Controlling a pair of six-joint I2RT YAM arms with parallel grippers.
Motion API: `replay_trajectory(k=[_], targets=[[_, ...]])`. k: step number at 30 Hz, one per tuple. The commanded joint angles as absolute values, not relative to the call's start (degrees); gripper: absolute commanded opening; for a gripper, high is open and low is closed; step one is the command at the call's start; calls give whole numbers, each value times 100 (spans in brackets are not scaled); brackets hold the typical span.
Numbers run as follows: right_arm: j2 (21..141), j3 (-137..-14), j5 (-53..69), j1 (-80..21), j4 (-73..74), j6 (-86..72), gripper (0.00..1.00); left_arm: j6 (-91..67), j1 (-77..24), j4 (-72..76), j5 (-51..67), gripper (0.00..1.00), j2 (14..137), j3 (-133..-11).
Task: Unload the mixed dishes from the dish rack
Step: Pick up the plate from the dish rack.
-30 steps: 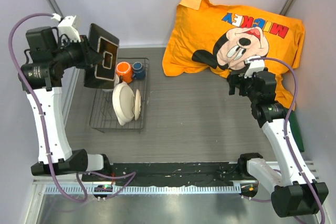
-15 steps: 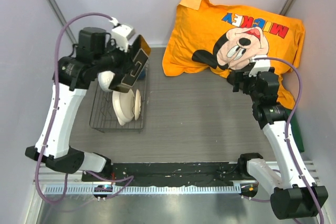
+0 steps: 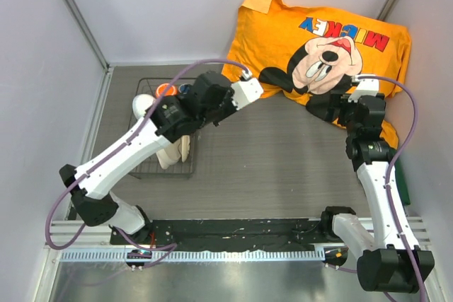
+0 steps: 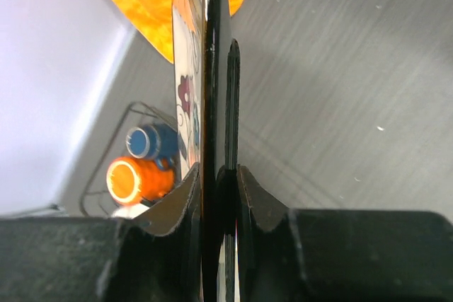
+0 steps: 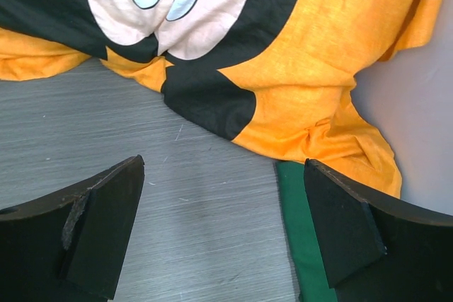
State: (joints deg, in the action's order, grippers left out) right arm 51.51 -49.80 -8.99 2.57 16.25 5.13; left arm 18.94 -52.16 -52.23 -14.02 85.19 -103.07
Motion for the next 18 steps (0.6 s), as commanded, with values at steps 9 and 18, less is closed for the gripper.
replay_trajectory(k=[9, 18], targets=[[5133, -5071, -826, 606, 1389, 299, 99, 3963, -6512, -1495, -3375, 0, 8709, -8772], [5159, -5063, -791, 721, 1415, 308, 99, 5061, -7074, 719, -3700, 0, 9201, -7359]])
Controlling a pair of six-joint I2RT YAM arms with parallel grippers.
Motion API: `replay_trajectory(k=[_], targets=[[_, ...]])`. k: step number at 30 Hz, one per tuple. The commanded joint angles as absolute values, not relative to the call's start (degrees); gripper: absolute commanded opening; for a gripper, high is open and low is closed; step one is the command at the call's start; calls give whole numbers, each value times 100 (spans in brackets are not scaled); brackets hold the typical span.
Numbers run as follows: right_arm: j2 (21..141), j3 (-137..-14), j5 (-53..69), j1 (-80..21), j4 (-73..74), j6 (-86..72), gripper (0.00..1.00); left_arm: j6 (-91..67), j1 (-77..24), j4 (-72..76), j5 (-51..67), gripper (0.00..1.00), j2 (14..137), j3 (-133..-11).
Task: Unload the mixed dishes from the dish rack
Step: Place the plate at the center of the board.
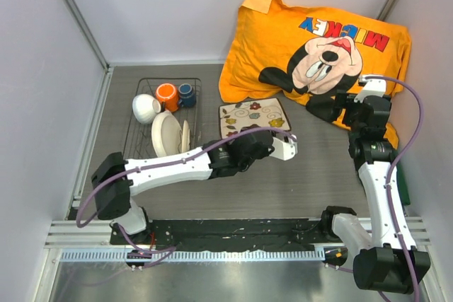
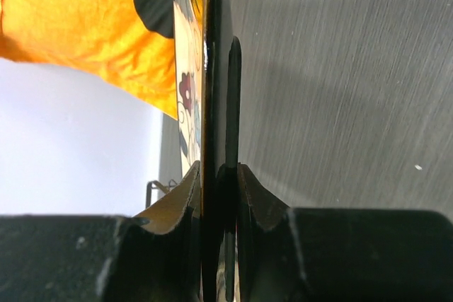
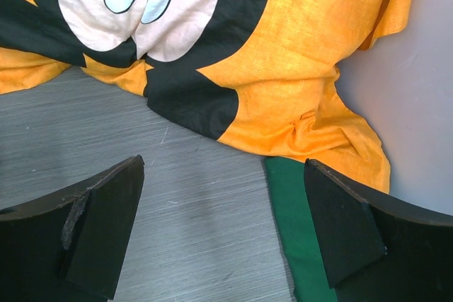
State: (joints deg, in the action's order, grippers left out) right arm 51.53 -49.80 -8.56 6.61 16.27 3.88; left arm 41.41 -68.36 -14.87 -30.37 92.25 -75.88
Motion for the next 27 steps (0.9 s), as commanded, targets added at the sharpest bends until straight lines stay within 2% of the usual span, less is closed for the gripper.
replay_trajectory(k=[1, 8, 13, 27], targets=[[5168, -5071, -774, 729, 1406, 308, 99, 5149, -7119, 1121, -3726, 0, 9263, -7252], [5194, -5071, -642, 765, 1441, 325, 99, 6345, -7602, 3117, -4069, 0, 10045, -6426], [5203, -5062, -589, 765, 1459, 325, 100, 6758, -7761, 3848, -4227, 0, 10731, -6425], [5238, -5054, -404, 765, 1512, 325, 100, 6548, -7831, 3973, -4017, 0, 11741, -6987]])
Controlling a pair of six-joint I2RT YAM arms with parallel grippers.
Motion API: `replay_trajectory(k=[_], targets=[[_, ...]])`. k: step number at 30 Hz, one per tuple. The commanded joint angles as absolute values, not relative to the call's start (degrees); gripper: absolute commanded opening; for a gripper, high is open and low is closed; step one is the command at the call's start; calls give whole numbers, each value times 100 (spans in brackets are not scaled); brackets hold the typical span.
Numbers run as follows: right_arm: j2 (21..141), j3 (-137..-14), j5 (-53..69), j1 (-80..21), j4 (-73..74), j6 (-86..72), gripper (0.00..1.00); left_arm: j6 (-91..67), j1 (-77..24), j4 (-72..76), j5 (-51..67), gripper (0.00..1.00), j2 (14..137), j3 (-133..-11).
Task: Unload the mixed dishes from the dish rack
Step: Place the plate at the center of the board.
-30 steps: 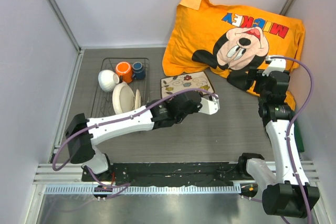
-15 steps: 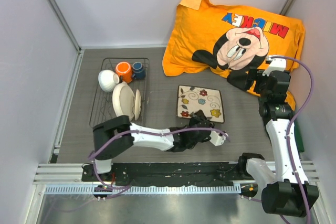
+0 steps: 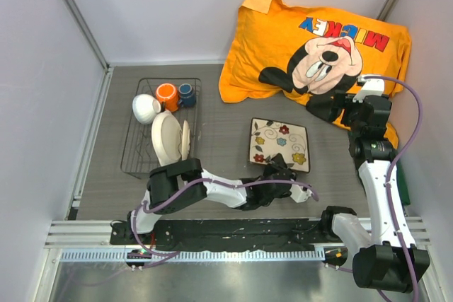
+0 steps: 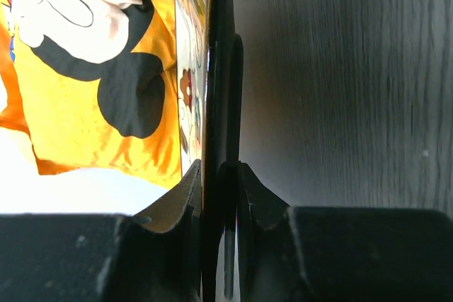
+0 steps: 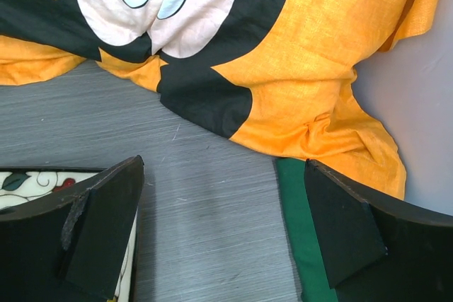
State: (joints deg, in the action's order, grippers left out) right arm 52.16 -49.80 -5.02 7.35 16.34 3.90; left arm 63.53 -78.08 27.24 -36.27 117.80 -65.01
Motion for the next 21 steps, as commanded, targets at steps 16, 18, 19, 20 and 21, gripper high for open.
replay_trajectory(k=[16, 18, 19, 20, 21], targets=[[5256, -5045, -316, 773, 1521, 343, 100, 6425, -7945, 3762, -4122, 0, 12252, -7488], [5247, -5036, -299, 765, 1529, 334, 99, 6442, -7963, 3744, -4131, 0, 12305, -7514], [5256, -5045, -299, 765, 1529, 343, 100, 6442, -7980, 3718, -4131, 0, 12331, -7541], [5238, -5045, -290, 773, 1529, 334, 99, 6442, -7980, 3700, -4148, 0, 12348, -7558], [5256, -5036, -290, 773, 1529, 343, 100, 6434, -7989, 3665, -4157, 0, 12392, -7576]])
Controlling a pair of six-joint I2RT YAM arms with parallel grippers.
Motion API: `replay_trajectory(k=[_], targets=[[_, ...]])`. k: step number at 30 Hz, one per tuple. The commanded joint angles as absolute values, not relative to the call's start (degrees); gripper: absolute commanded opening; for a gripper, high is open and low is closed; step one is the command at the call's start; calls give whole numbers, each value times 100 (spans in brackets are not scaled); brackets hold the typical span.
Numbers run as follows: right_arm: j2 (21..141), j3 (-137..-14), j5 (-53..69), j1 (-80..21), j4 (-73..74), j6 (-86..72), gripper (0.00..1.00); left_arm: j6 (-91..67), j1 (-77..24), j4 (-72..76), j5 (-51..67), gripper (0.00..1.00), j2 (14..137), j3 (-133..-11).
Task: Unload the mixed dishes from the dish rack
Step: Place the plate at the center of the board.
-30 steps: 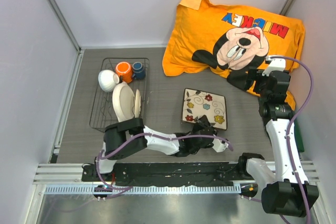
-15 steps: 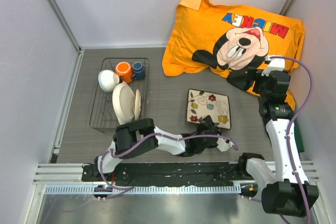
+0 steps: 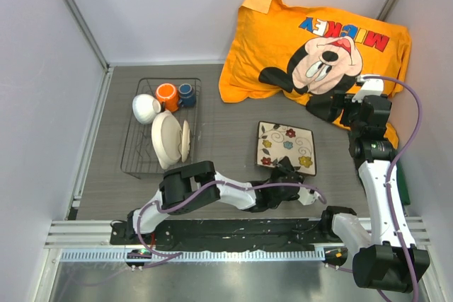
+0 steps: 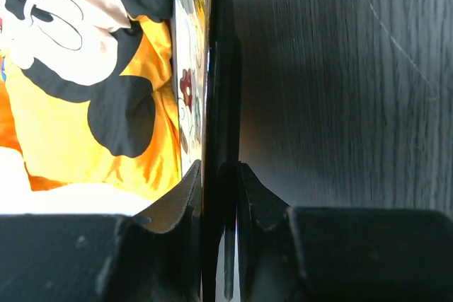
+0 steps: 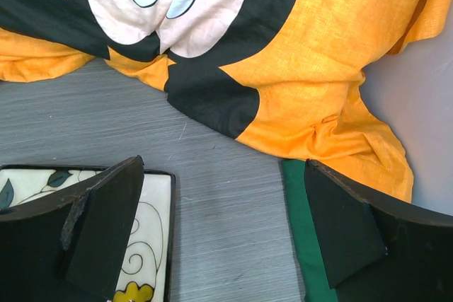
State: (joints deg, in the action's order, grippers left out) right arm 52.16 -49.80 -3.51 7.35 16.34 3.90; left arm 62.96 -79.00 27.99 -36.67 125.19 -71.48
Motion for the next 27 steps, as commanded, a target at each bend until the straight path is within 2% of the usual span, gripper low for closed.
replay_trajectory(k=[1, 12, 15, 21, 25, 27], targets=[[5265, -5036, -290, 773, 1521, 334, 100, 6425, -7998, 3604, -4157, 0, 12410, -7611], [5238, -5036, -272, 773, 1538, 351, 100, 6311, -8016, 3130, -4157, 0, 12612, -7936], [5230, -5045, -273, 773, 1538, 360, 99, 6232, -8024, 2989, -4157, 5, 12647, -7989], [5238, -5045, -264, 765, 1547, 369, 99, 6188, -8033, 2857, -4149, 19, 12691, -8007], [5238, -5045, -264, 773, 1538, 369, 100, 6109, -8042, 2734, -4122, 39, 12621, -7919], [5238, -5054, -255, 773, 1547, 369, 100, 6056, -8042, 2698, -4096, 46, 12551, -7858]])
